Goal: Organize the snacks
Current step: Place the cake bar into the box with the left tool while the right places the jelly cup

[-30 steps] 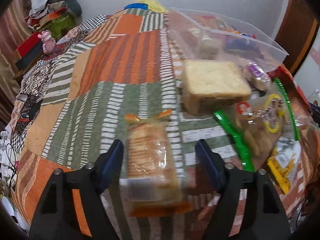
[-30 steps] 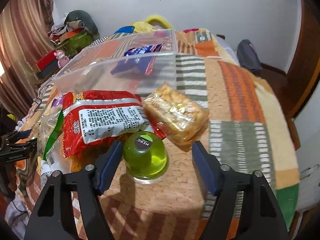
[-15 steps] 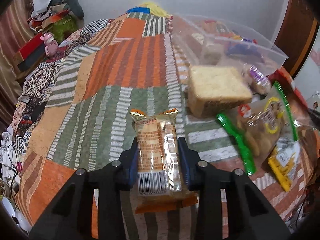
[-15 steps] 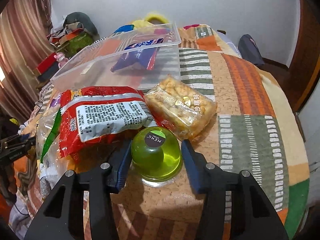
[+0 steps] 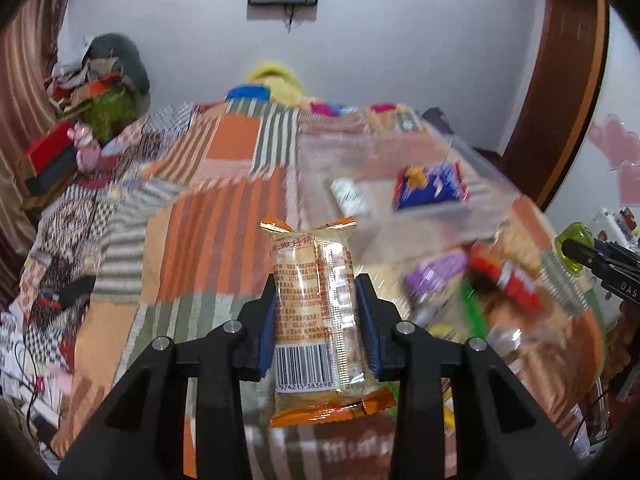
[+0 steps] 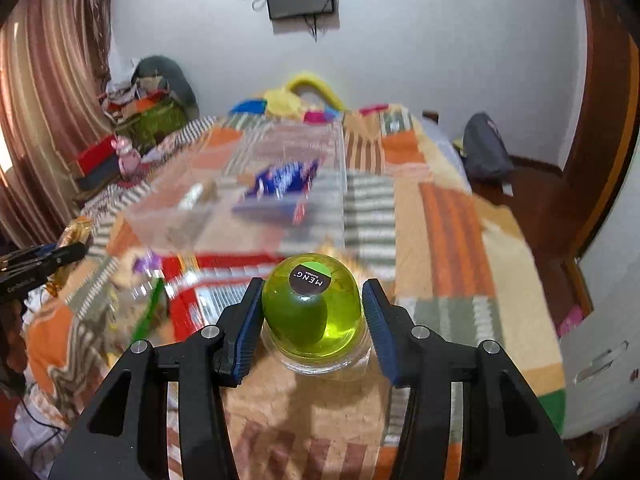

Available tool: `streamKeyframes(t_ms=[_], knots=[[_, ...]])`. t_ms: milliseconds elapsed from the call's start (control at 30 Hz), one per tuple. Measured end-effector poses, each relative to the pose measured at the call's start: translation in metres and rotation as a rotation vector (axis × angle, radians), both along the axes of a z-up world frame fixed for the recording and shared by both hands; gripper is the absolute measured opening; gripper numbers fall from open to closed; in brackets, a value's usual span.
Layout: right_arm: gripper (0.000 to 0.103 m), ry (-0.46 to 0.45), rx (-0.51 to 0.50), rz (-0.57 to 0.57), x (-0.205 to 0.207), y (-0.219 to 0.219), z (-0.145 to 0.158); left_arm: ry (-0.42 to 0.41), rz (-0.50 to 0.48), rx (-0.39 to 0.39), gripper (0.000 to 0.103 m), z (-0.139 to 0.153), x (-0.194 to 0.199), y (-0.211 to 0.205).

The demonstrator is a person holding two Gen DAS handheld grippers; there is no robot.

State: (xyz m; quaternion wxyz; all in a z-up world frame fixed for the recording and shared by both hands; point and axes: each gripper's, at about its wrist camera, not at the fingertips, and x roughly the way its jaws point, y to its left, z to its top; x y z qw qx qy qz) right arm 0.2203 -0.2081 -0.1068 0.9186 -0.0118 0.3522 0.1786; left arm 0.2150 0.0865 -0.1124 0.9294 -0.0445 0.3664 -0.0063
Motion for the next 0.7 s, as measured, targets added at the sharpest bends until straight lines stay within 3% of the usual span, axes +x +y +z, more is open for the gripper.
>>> streamKeyframes(t_ms=[333,700], knots=[[0.046,-0.138,0.059,0.008,0.019,0.02,0.044,-0.112,-0.058,-0.003,0.036,0.044,0.039,-0.029],[0.046,-0.12,0.075,0.039,0.065,0.055,0.044,-0.114,-0.09,-0.011,0.036,0.047,0.093,-0.049]])
